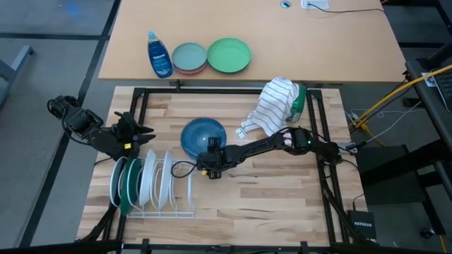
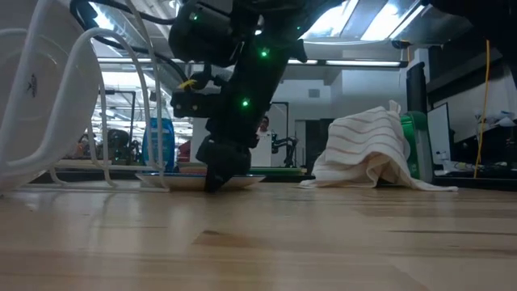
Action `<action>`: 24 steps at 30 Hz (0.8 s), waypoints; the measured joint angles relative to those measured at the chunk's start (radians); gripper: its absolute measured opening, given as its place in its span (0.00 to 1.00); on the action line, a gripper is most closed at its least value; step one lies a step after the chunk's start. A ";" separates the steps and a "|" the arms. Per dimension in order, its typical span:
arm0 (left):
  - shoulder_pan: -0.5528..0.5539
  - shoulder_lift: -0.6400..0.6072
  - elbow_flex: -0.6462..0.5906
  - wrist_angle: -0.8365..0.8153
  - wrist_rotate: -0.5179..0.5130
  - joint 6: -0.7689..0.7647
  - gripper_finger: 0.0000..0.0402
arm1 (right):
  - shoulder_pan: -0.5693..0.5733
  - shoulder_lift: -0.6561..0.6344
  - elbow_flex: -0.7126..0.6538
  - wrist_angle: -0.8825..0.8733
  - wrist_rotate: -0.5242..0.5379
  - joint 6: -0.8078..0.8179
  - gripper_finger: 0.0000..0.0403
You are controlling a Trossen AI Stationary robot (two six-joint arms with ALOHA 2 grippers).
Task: Sort dishes
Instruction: Put the blue plate in the white dish rack
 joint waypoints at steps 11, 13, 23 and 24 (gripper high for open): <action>0.000 0.000 0.000 0.001 0.000 -0.003 0.30 | -0.008 0.015 0.000 0.010 0.009 -0.051 0.14; 0.000 0.000 0.000 0.001 0.000 -0.003 0.30 | -0.010 0.016 0.000 0.004 0.056 -0.082 0.10; 0.000 0.000 0.000 0.001 0.000 -0.003 0.30 | -0.002 0.014 0.001 -0.003 0.133 -0.128 0.06; 0.000 0.000 0.000 0.001 0.000 -0.001 0.30 | -0.001 0.013 0.001 -0.003 0.133 -0.129 0.06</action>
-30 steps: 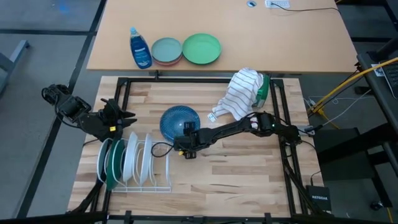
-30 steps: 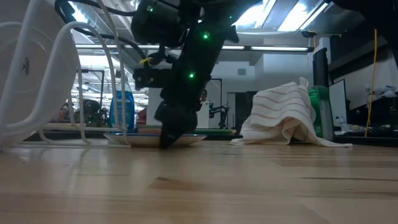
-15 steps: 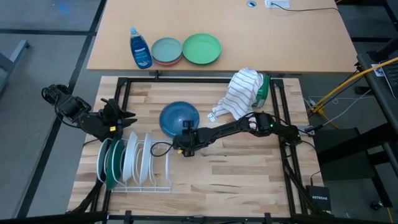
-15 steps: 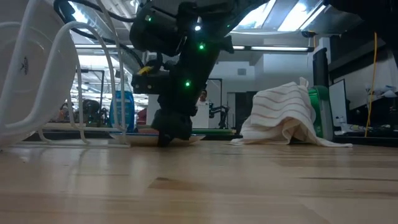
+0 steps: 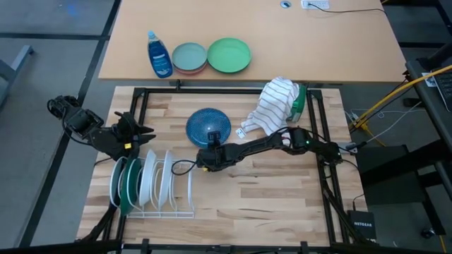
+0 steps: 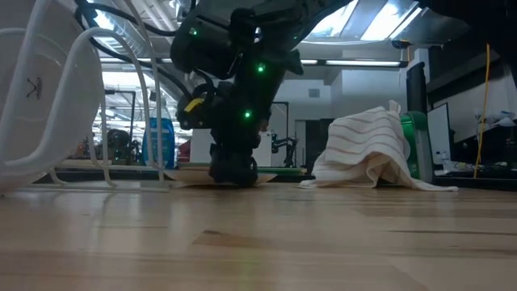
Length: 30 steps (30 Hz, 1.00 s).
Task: Sort dishes
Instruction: Put the blue plate in the white dish rack
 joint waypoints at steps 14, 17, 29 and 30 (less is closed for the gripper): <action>0.000 0.000 0.000 0.002 0.000 0.028 0.30 | 0.001 -0.087 0.000 -0.011 -0.095 0.100 0.06; 0.000 0.000 0.000 0.005 0.000 0.028 0.30 | 0.001 -0.111 0.000 -0.009 -0.125 0.121 0.06; 0.000 0.007 0.000 0.022 -0.021 0.092 0.30 | 0.002 -0.174 0.001 -0.003 -0.232 0.191 0.06; 0.000 0.012 0.000 0.031 -0.023 0.115 0.30 | 0.001 -0.179 0.001 -0.002 -0.240 0.194 0.06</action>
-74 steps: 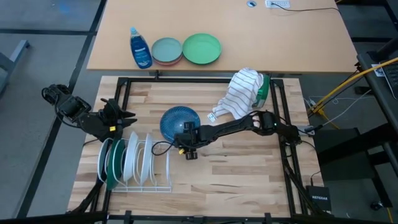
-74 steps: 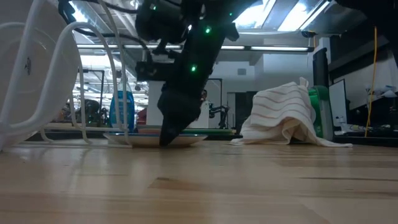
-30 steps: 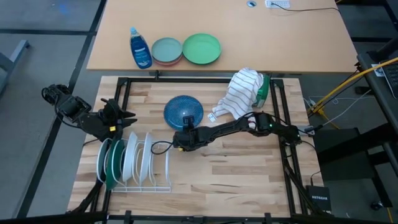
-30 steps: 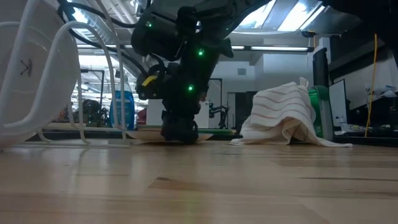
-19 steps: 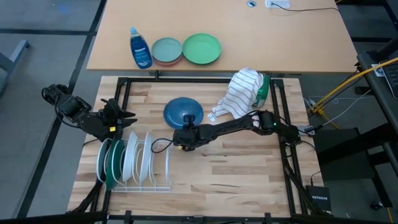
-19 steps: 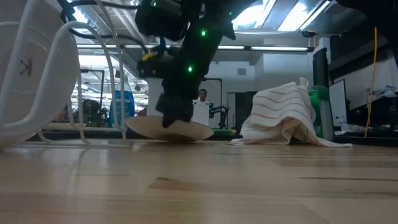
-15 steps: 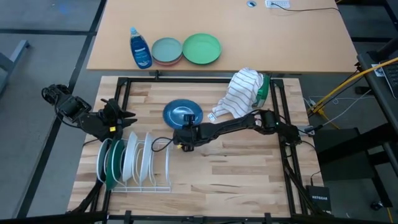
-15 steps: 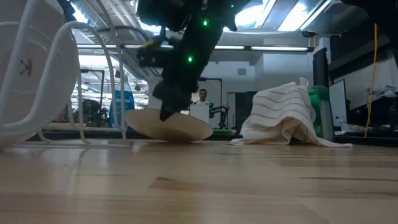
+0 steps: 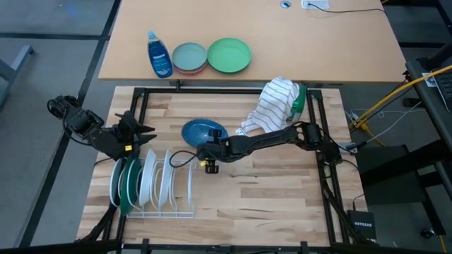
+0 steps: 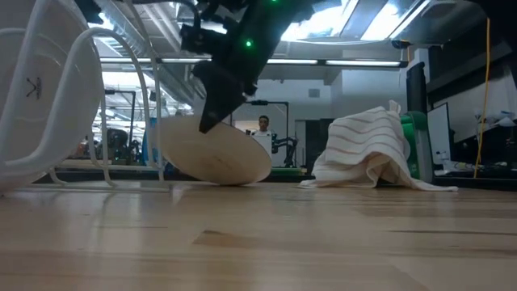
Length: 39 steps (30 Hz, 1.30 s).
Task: Sort dishes
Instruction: Put the blue plate in the white dish rack
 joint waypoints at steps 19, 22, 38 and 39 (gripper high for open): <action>0.025 0.211 0.000 0.217 -0.022 0.357 0.30 | 0.000 -0.019 0.159 -0.038 -0.179 0.023 0.06; 0.045 0.227 0.000 0.216 -0.014 0.356 0.30 | 0.000 -0.019 0.178 -0.039 -0.191 0.023 0.06; 0.215 0.241 0.000 0.318 0.362 0.349 0.30 | 0.000 -0.019 0.183 -0.082 -0.182 0.018 0.04; 0.236 0.243 0.000 0.327 0.389 0.362 0.30 | 0.000 -0.019 0.183 -0.081 -0.182 0.018 0.04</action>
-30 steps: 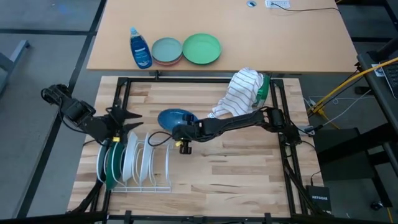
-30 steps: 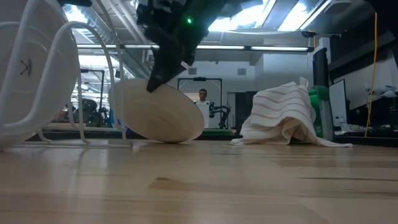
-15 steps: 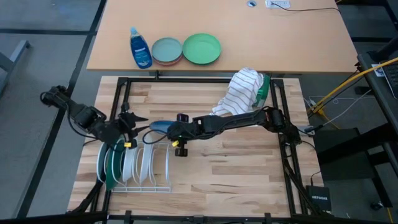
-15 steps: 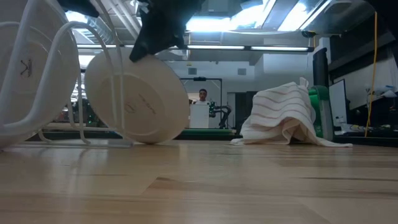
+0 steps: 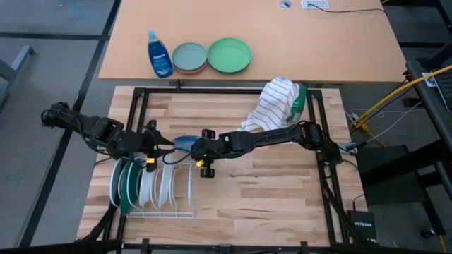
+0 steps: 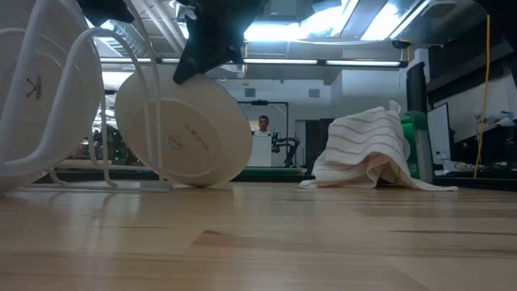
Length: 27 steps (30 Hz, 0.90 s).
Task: Sort dishes
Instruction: Put the blue plate in the white dish rack
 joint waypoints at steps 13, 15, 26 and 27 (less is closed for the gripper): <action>0.288 0.113 0.000 0.018 0.329 0.230 0.30 | 0.000 0.000 0.000 0.000 0.001 0.000 0.04; 0.321 0.138 0.000 0.018 0.389 0.261 0.30 | 0.000 0.000 0.000 0.001 0.001 0.000 0.04; 0.433 0.271 0.001 0.019 0.578 0.404 0.30 | 0.000 0.000 0.000 0.002 0.001 0.000 0.04; 0.438 0.281 0.001 0.020 0.592 0.414 0.30 | 0.000 0.000 0.000 0.002 0.001 0.000 0.04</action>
